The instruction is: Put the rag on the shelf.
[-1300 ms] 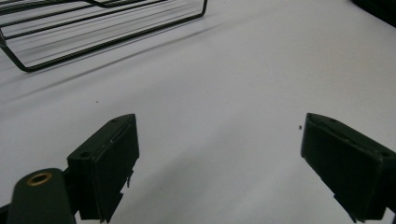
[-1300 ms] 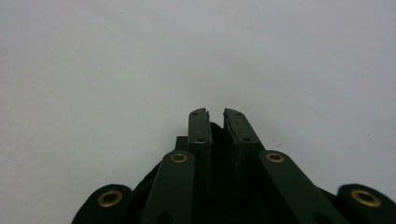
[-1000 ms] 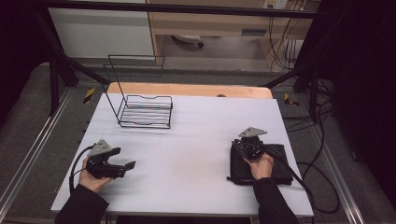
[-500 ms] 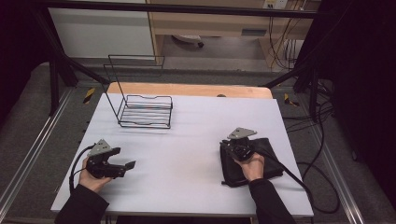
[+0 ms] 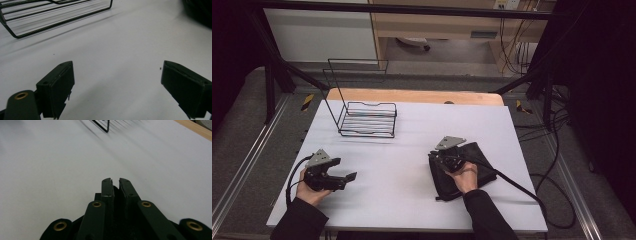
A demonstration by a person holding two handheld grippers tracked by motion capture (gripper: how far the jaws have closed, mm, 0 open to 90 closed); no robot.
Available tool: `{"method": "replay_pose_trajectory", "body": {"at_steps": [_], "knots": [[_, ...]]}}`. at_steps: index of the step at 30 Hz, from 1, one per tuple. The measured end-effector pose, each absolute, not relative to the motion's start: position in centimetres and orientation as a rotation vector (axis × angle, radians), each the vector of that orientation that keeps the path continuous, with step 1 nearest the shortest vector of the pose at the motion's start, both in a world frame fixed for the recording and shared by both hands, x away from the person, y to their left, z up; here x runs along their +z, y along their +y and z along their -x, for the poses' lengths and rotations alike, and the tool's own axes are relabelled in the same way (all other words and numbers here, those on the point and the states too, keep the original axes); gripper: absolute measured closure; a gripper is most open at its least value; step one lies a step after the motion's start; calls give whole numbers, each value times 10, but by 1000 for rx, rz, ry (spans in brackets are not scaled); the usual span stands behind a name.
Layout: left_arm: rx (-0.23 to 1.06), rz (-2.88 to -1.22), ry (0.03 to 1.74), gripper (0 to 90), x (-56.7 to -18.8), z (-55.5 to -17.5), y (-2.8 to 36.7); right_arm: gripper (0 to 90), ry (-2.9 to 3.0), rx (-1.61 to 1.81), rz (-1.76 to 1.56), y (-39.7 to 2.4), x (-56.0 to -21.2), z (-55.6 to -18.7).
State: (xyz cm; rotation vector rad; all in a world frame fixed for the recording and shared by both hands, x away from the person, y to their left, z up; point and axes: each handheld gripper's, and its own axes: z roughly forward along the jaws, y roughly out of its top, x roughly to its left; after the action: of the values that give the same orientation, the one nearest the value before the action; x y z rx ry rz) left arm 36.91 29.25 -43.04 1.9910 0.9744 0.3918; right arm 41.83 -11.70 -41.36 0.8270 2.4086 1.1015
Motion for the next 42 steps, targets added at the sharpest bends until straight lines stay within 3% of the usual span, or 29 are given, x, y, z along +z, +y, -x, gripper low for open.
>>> {"method": "replay_pose_trajectory", "body": {"at_steps": [19,30,35,36,39,41,42], "knots": [[393,-1990,977,113,-430,-369,294,832,2556,1129,-635,-36,-417,-411],[390,-1993,983,113,-430,-369,293,825,2621,1123,-582,-19,-433,-406],[386,-2000,988,113,-430,-370,293,699,2607,1154,-640,-15,-442,-407],[386,-2000,989,113,-430,-370,293,580,2580,1196,-692,-15,-440,-408],[382,-2001,996,117,-430,-370,292,411,2566,1207,-734,-19,-431,-411],[376,-2006,1005,115,-430,-370,292,375,2571,1189,-761,-22,-427,-412],[375,-2011,1007,115,-430,-370,291,287,2558,1189,-796,-31,-421,-414]]}}
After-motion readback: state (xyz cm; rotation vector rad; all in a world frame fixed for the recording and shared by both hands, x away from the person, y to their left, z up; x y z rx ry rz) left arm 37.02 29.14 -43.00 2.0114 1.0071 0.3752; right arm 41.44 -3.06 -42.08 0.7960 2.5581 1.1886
